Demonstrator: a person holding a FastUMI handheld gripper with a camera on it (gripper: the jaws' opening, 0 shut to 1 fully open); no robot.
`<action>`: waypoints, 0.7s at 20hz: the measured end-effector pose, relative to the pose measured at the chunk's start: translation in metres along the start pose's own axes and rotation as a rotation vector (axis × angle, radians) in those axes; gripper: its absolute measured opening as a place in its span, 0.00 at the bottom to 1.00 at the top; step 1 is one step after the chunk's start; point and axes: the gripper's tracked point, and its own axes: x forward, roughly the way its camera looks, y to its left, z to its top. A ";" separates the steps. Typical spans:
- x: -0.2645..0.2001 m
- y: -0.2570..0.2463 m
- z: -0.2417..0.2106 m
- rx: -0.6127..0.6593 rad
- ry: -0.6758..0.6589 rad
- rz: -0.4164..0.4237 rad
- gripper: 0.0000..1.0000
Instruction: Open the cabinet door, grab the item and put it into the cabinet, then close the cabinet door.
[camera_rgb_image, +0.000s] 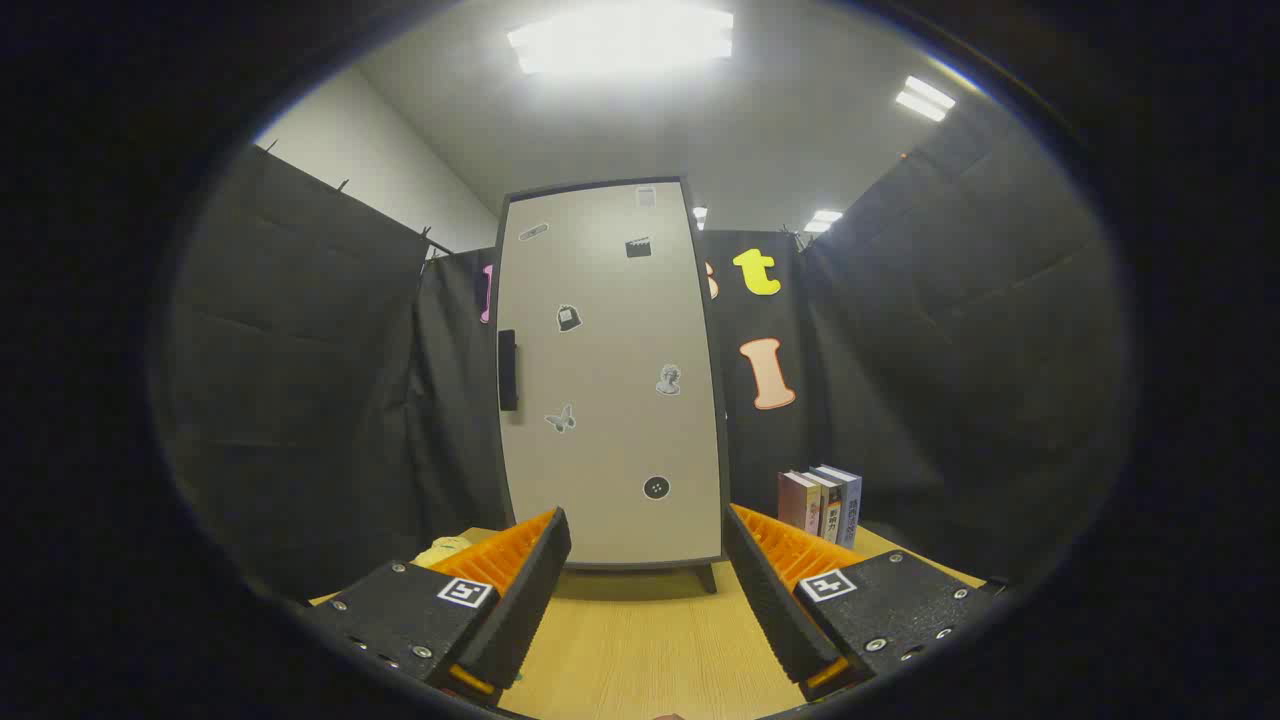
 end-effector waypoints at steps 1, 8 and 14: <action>0.000 0.000 0.000 0.000 0.003 0.001 0.95; -0.005 0.001 -0.008 -0.005 0.024 0.009 0.95; -0.008 0.002 -0.009 -0.010 0.024 0.009 0.95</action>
